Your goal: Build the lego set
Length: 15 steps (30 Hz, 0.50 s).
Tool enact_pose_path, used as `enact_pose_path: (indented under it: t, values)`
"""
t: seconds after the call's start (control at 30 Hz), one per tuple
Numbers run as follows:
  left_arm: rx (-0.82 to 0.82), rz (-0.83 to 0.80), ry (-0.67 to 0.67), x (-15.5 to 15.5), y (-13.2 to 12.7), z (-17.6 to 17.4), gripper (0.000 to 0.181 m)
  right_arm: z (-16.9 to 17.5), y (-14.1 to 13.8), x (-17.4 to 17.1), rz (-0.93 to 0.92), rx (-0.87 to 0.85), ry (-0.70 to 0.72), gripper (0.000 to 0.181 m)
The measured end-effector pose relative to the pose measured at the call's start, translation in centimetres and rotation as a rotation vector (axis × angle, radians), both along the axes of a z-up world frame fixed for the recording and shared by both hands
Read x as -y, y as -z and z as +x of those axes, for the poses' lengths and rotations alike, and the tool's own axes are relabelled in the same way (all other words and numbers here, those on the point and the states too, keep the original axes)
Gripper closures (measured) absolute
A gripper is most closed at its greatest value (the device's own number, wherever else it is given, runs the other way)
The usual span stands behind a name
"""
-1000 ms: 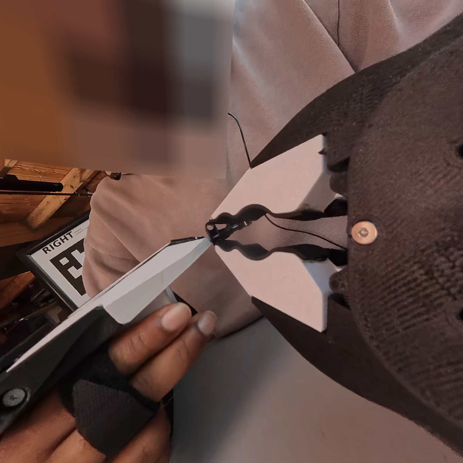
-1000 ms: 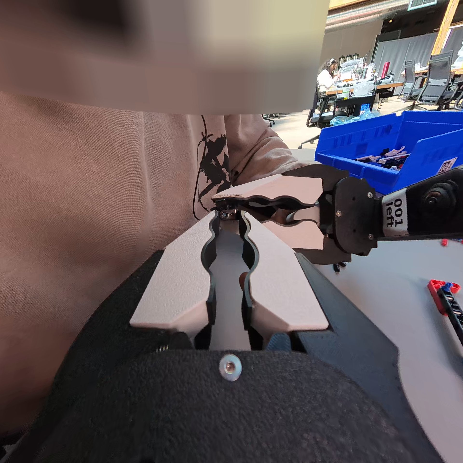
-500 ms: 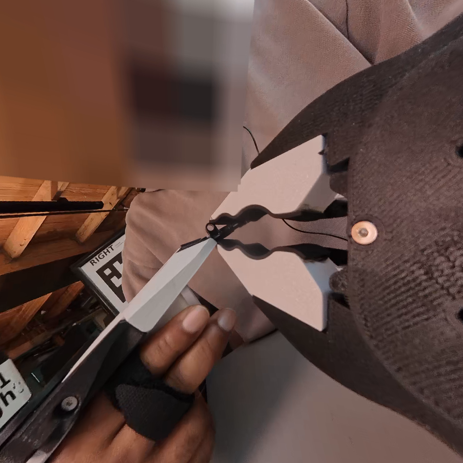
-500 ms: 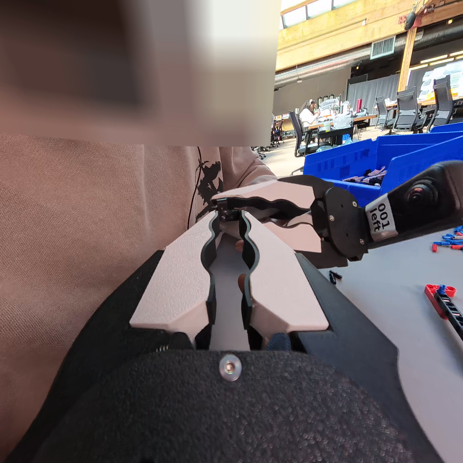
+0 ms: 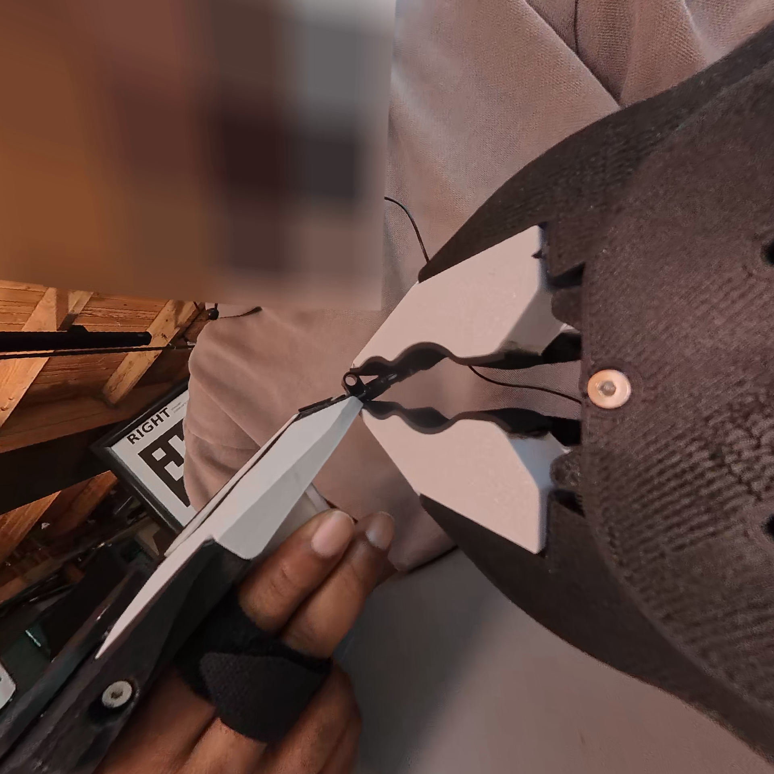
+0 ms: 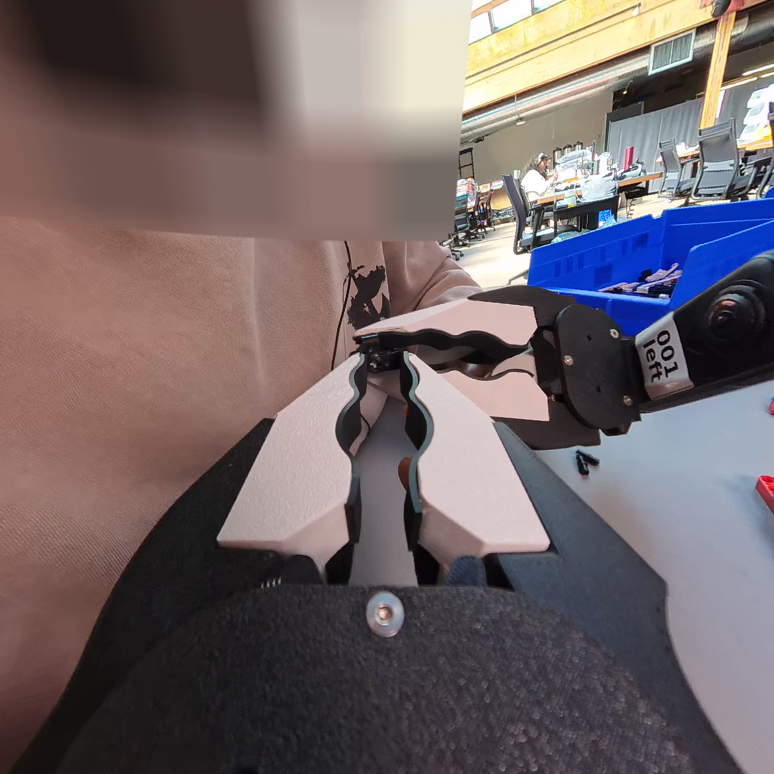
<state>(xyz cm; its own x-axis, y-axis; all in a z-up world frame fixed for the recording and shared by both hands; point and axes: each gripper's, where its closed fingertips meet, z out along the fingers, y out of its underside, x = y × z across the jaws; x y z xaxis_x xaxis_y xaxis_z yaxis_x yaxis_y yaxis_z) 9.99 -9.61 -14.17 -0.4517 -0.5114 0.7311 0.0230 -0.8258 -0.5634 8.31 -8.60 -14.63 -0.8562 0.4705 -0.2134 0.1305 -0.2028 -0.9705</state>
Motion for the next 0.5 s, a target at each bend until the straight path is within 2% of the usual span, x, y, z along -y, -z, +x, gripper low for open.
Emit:
enact_pose_path:
  t: [0.1, 0.2, 0.3, 0.5]
  values:
    - [-0.093, 0.097, -0.123, -1.3, 0.6, -0.3, 0.170, -0.3, 0.3, -1.3, 0.052, 0.002, 0.042, 0.168]
    - [-0.280, 0.228, -0.238, -2.5, 2.6, -0.9, 0.163, -0.6, 1.9, -2.1, 0.229, 0.042, 0.089, 0.167]
    - [-0.440, 0.316, -0.265, -2.7, 4.6, -1.1, 0.165, -0.7, 3.5, -2.4, 0.370, 0.091, 0.094, 0.167]
    - [-0.636, 0.400, -0.356, -4.0, 7.3, -2.0, 0.162, -1.2, 5.7, -3.3, 0.568, 0.205, 0.116, 0.167]
